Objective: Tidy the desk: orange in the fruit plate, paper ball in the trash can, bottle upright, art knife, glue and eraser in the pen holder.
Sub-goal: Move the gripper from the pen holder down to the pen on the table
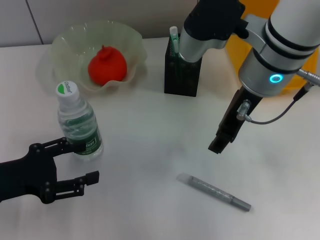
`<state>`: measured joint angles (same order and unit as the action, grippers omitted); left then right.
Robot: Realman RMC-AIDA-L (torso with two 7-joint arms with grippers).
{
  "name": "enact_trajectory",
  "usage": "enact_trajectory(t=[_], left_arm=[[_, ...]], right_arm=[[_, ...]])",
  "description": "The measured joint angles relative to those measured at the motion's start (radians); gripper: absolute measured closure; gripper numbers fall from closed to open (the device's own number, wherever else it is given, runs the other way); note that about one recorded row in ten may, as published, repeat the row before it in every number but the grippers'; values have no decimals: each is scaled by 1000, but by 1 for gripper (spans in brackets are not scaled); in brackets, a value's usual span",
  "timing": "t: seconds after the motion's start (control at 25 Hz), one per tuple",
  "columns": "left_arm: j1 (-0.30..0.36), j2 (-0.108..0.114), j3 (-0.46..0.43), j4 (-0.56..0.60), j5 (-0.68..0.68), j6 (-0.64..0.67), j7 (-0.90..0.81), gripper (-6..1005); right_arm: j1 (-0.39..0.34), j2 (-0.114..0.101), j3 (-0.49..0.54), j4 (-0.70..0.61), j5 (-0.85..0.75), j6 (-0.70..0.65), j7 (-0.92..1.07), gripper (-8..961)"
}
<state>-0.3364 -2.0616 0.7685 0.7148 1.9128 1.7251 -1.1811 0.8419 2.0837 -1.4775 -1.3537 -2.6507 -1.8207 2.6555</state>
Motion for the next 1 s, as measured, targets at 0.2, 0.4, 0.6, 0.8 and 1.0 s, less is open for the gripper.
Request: enact_trajectory(t=[0.2, 0.4, 0.6, 0.8, 1.0], left_arm=[[-1, 0, 0, 0, 0, 1, 3, 197], [-2, 0, 0, 0, 0, 1, 7, 197], [1, 0, 0, 0, 0, 2, 11, 197], [3, 0, 0, 0, 0, 6, 12, 197], [4, 0, 0, 0, 0, 7, 12, 197]], right_arm=[[-8, 2, -16, 29, 23, -4, 0, 355], [-2, 3, -62, 76, 56, 12, 3, 368], [5, 4, -128, 122, 99, 72, 15, 381], [31, 6, -173, 196, 135, 138, 27, 393], [72, 7, -229, 283, 164, 189, 39, 406]])
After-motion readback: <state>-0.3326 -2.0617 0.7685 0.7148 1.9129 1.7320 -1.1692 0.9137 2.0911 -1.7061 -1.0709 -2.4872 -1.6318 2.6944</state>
